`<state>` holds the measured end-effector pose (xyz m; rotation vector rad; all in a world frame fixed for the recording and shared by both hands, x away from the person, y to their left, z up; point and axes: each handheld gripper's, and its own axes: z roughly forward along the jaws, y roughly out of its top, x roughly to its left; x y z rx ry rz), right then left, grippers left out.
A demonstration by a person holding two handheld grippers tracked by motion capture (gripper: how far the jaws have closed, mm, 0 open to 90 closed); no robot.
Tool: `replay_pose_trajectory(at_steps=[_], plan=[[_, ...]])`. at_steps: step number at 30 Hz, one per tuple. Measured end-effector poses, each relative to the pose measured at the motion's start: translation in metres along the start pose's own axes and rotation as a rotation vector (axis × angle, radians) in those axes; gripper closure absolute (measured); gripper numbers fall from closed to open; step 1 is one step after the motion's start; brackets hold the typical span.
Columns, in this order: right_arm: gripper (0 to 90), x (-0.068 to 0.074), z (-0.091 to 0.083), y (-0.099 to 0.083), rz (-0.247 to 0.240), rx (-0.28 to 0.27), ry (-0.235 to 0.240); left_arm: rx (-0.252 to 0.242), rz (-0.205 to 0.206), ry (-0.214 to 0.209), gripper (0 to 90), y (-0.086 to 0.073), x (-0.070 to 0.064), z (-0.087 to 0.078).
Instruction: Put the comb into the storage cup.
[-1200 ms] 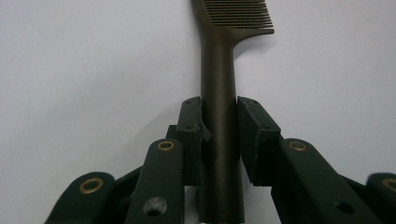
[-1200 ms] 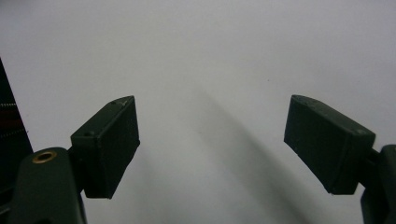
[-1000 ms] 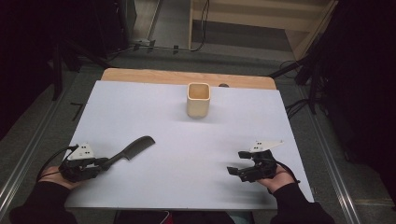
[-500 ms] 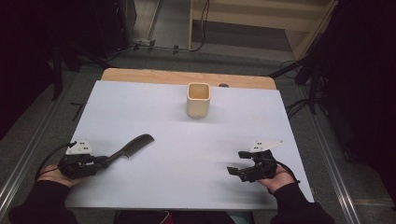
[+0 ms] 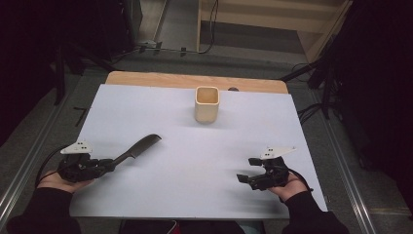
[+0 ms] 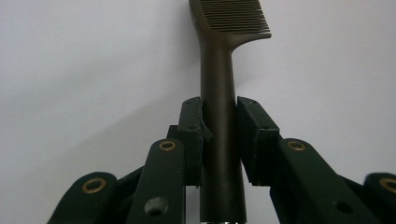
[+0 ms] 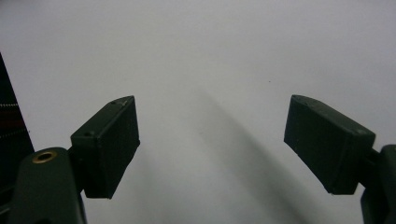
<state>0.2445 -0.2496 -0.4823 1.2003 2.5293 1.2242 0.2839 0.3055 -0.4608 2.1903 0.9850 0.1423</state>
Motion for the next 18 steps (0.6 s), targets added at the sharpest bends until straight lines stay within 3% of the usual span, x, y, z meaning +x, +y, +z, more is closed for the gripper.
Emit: replay_pose_trajectory(at_steps=[10, 18], plan=[[16.2, 0.0, 0.0, 0.0, -0.004, -0.005, -0.001, -0.045, -0.043, -0.022, 72.9, 0.014, -0.009, -0.003], [16.2, 0.001, 0.0, 0.0, -0.005, -0.004, -0.003, -0.086, -0.102, -0.037, 72.9, 0.027, -0.018, 0.0]])
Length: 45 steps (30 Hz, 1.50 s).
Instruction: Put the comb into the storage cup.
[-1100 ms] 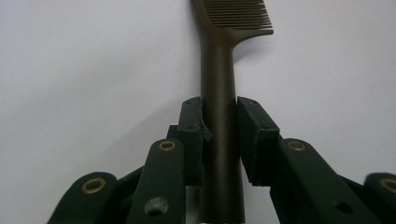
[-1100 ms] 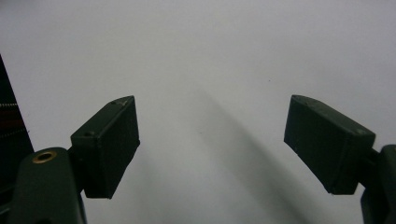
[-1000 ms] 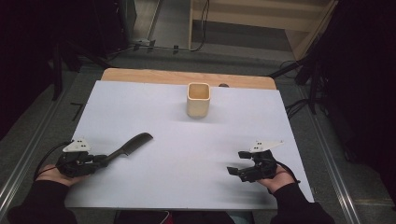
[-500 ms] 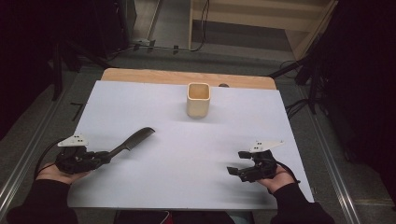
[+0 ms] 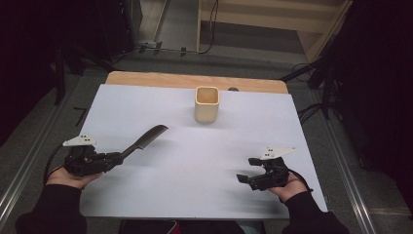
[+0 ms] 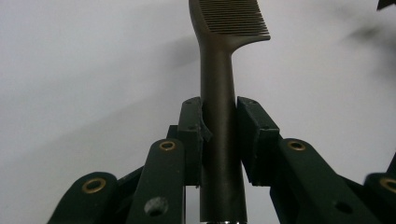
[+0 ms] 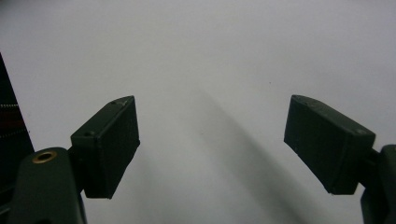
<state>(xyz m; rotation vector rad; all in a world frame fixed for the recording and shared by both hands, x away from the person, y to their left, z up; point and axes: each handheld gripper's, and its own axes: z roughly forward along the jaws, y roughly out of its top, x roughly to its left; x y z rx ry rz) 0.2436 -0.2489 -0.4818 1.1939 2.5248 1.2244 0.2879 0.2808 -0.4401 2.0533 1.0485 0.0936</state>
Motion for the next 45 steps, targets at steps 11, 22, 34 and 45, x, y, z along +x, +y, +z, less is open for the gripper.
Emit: replay_pose_trajectory(at_steps=[11, 22, 34, 45], plan=[[16.2, 0.006, 0.004, 0.001, -0.015, 0.003, -0.003, -0.057, 0.007, 0.013, 72.9, 0.016, -0.021, 0.014], [16.2, 0.012, 0.006, 0.002, -0.022, 0.007, 0.006, -0.081, 0.005, 0.021, 72.9, 0.027, -0.037, 0.033], [16.2, 0.016, 0.005, 0.004, -0.013, -0.01, -0.006, -0.178, -0.02, 0.039, 72.9, 0.037, -0.051, 0.045], [16.2, 0.024, 0.007, 0.015, -0.005, -0.025, -0.019, -0.265, -0.046, 0.09, 72.9, 0.045, -0.06, 0.059]])
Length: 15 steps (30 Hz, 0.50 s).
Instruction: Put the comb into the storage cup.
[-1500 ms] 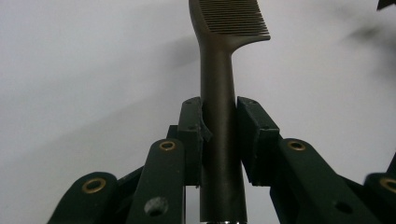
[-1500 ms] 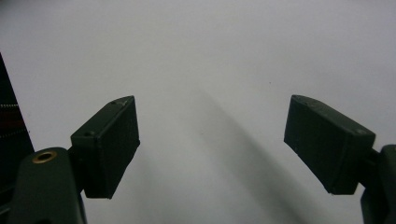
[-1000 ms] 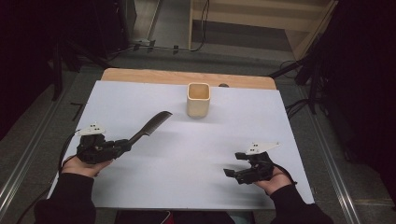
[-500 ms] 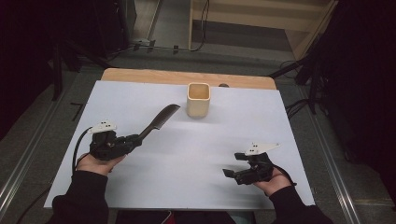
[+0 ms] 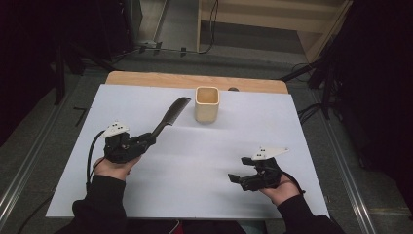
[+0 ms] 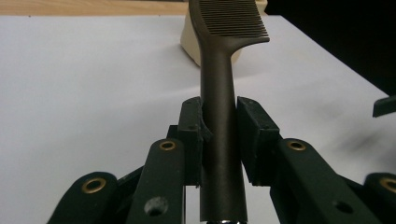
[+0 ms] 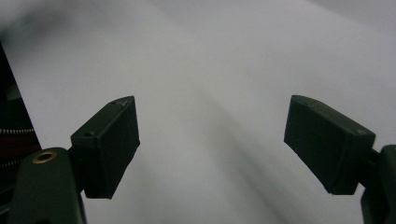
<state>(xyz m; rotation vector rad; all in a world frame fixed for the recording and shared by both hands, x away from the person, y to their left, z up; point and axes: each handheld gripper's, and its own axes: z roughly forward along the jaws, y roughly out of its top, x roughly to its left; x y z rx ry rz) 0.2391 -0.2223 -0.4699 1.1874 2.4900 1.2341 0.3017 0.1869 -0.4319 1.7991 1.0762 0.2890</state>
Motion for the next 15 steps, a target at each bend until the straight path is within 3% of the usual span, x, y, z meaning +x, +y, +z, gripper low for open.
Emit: replay_pose_trajectory(at_steps=[6, 15], plan=[[16.1, 0.006, 0.001, 0.009, 0.019, -0.019, 0.009, -0.028, -0.019, 0.019, 72.9, 0.001, -0.004, 0.009], [16.3, 0.02, 0.007, 0.021, -0.03, -0.008, 0.046, -0.086, -0.026, 0.061, 72.9, -0.002, -0.012, 0.022]])
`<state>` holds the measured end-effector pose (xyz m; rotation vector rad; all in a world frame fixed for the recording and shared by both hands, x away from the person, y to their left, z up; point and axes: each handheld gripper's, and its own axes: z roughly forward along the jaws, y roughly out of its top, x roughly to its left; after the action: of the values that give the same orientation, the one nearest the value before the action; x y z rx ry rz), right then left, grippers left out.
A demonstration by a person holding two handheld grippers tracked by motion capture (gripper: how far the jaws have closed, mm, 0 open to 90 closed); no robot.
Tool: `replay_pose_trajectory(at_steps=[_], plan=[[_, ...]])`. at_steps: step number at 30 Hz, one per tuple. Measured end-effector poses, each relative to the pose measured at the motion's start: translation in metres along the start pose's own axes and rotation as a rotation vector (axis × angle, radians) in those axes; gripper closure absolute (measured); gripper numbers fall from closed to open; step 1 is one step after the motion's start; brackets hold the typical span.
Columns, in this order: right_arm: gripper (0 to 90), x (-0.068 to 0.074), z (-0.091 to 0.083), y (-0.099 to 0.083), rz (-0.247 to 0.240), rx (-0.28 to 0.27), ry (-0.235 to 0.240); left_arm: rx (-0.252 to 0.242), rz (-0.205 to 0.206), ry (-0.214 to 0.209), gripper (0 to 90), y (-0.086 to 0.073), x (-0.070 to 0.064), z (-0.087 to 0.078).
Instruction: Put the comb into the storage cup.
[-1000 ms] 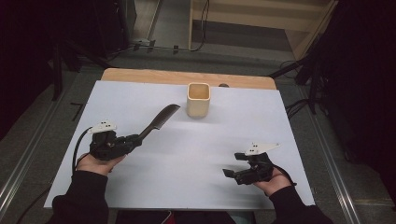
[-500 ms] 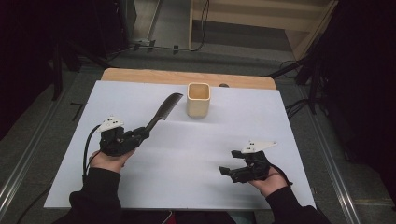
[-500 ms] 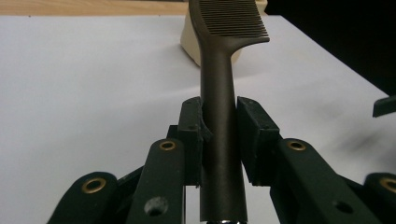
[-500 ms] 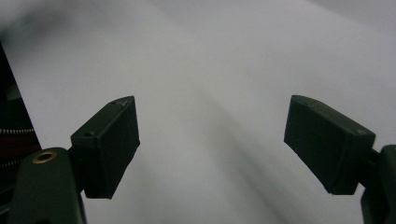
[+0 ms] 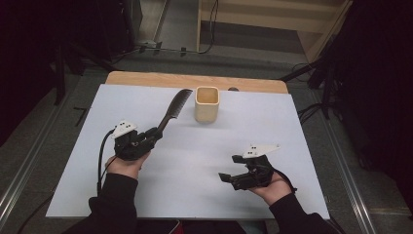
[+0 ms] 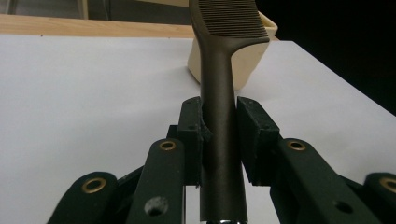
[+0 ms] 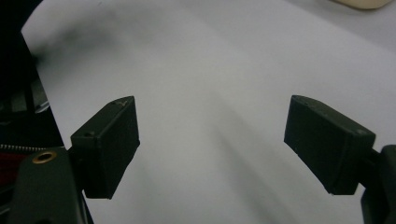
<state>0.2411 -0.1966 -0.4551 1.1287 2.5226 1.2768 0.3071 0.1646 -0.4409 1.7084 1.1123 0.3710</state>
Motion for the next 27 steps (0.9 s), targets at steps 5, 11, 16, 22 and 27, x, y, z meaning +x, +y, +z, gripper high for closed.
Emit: replay_pose_trajectory(at_steps=[5, 11, 16, 22, 27], plan=[[16.5, 0.003, 0.004, 0.008, 0.053, 0.016, 0.01, -0.026, 0.013, 0.01, 72.9, -0.004, -0.005, 0.005], [18.0, 0.006, 0.009, 0.018, 0.071, 0.01, 0.008, -0.05, -0.006, 0.033, 72.9, -0.012, -0.007, 0.009], [18.0, 0.01, 0.016, 0.027, 0.076, 0.002, 0.005, -0.08, -0.006, 0.037, 72.9, -0.014, -0.01, 0.011], [18.0, 0.013, 0.03, 0.041, 0.09, -0.019, 0.002, -0.106, 0.005, 0.048, 72.9, -0.016, -0.012, 0.014], [18.0, 0.014, 0.038, 0.054, 0.098, -0.021, 0.003, -0.137, 0.006, 0.063, 72.9, -0.016, -0.01, 0.013]])
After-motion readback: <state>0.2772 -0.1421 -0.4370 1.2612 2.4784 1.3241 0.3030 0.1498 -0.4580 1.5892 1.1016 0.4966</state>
